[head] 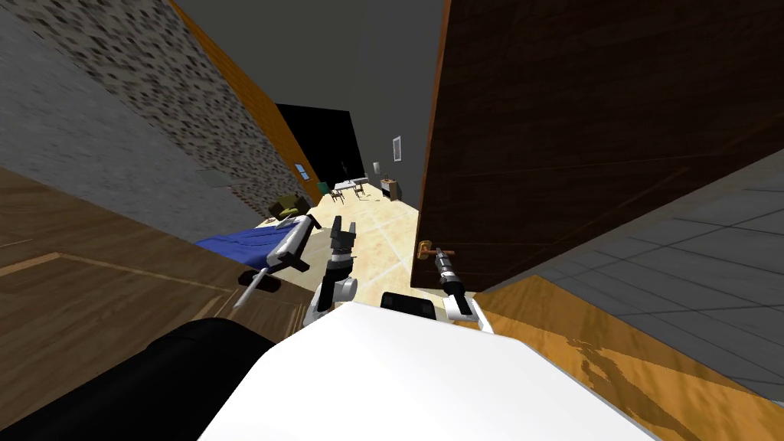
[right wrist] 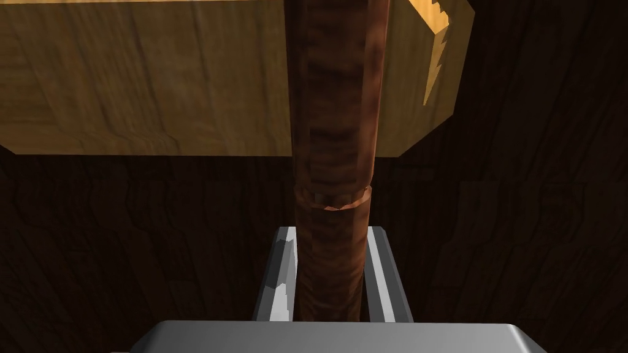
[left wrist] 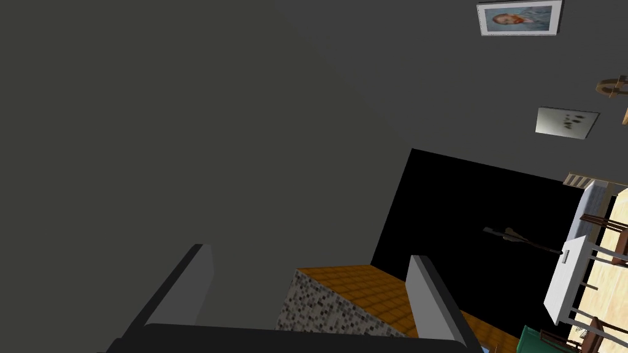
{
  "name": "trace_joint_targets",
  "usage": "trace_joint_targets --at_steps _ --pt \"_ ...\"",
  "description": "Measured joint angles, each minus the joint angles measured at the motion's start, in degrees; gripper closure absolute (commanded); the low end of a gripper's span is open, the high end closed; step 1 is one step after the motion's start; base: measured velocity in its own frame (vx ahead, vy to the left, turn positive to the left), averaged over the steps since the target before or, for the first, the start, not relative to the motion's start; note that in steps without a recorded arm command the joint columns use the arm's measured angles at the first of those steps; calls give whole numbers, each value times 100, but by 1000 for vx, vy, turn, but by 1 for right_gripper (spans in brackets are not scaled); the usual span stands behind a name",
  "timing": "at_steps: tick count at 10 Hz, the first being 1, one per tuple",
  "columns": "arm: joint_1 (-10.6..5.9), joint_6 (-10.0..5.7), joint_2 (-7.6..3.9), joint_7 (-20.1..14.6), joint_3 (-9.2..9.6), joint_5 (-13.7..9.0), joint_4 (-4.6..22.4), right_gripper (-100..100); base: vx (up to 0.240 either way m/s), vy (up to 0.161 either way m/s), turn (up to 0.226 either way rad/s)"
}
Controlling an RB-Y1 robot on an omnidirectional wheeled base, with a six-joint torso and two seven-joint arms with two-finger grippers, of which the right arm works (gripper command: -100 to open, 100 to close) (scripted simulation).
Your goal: Push the door open
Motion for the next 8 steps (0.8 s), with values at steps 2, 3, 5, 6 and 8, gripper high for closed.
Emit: trace_joint_targets --at_steps 2,3,5,6,8 --pt "36 -3 -108 -2 -85 -20 -4 100 145 100 -71" --pt "42 -14 -157 -3 -135 -36 16 100 195 114 -69" --pt "59 15 -206 -11 -237 -64 -19 100 202 100 -79" --pt "55 21 -179 -1 -292 -70 -21 100 213 115 -80" --pt "43 25 -128 0 -426 -102 -59 100 189 130 -95"
